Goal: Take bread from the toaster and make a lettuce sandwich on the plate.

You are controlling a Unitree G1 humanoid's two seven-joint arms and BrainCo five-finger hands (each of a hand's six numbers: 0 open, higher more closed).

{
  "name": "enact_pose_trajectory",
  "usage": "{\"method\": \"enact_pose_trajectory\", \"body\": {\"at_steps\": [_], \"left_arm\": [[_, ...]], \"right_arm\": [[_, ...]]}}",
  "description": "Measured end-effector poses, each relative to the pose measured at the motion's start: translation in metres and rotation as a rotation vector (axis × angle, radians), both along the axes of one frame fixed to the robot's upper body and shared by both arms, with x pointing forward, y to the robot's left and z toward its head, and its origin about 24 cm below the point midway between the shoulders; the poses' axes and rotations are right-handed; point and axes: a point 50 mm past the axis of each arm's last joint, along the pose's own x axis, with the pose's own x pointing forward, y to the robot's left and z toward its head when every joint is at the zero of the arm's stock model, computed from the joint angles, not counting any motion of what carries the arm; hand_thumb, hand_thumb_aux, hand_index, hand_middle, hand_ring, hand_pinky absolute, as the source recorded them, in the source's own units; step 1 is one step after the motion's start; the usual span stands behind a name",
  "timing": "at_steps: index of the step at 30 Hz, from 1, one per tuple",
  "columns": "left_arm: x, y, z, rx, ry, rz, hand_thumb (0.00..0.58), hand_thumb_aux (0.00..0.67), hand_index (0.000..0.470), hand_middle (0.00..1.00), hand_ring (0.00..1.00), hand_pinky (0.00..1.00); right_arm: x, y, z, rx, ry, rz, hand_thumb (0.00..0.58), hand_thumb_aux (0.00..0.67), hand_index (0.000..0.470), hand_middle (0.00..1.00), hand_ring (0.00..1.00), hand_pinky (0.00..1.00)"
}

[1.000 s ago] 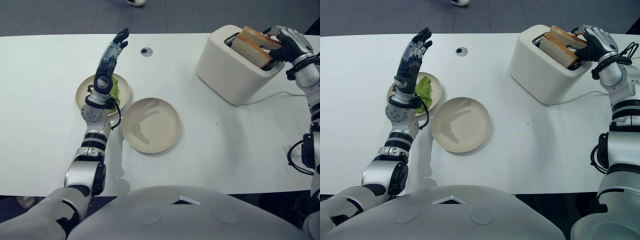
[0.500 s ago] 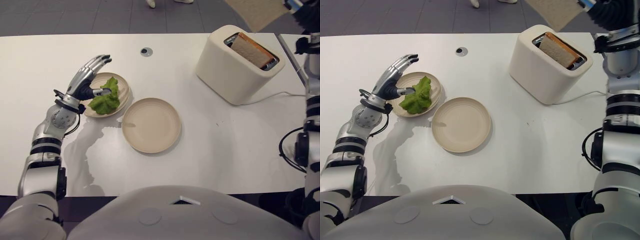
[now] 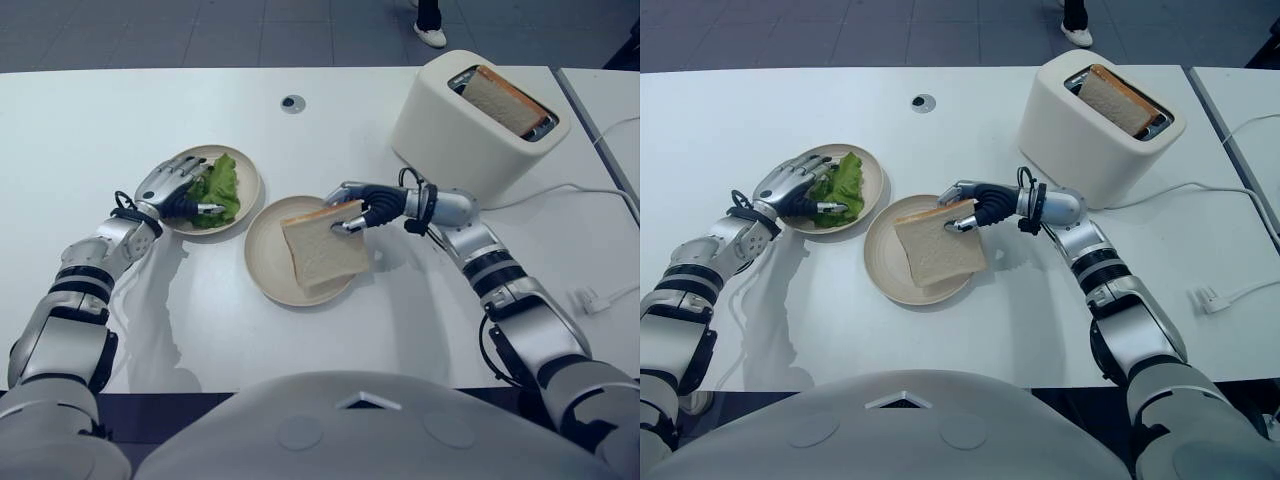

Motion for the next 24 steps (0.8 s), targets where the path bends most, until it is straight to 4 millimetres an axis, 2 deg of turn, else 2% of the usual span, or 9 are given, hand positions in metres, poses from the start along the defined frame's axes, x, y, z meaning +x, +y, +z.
{"method": "enact_pose_trajectory", "body": {"at_steps": [1,2,3,4,10,16,21,24], "left_arm": [[0.003,-0.003,0.004,-0.002,-0.027,-0.018,0.58,0.67,0.47,0.0,0.0,0.0],[0.005,-0.007,0.007,-0.003,-0.052,-0.037,0.58,0.67,0.47,0.0,0.0,0.0],[0.006,-0.009,0.007,-0.005,-0.065,-0.054,0.58,0.67,0.47,0.0,0.0,0.0],[0.005,-0.012,0.008,-0.009,-0.08,-0.077,0.58,0.67,0.47,0.0,0.0,0.0],[0.003,-0.028,0.024,-0.109,-0.207,-0.219,0.58,0.67,0.47,0.0,0.0,0.0],[-0.01,-0.054,0.051,-0.405,-0.28,-0.426,0.58,0.67,0.47,0.0,0.0,0.0],[-0.025,-0.076,0.05,-0.514,-0.192,-0.565,0.58,0.67,0.47,0.0,0.0,0.0],[-0.027,-0.094,0.035,-0.503,-0.094,-0.594,0.58,0.67,0.47,0.0,0.0,0.0]], "right_arm": [[0.0,0.002,-0.004,-0.021,0.001,0.0,0.579,0.649,0.455,0.85,0.85,0.85],[0.0,0.005,-0.006,-0.028,-0.002,-0.004,0.395,0.292,0.205,0.57,0.57,0.57],[0.0,0.007,-0.007,-0.033,-0.01,-0.008,0.0,0.0,0.0,0.17,0.17,0.17],[0.001,0.008,-0.008,-0.041,-0.025,-0.024,0.0,0.0,0.0,0.0,0.0,0.0],[0.012,0.005,0.005,-0.016,-0.154,-0.121,0.0,0.0,0.0,0.0,0.0,0.0],[0.032,-0.006,0.037,0.105,-0.307,-0.285,0.0,0.0,0.0,0.0,0.0,0.0],[0.044,-0.018,0.059,0.188,-0.387,-0.396,0.0,0.0,0.0,0.0,0.0,0.0],[0.046,-0.024,0.063,0.21,-0.399,-0.422,0.0,0.0,0.0,0.0,0.0,0.0]]}}
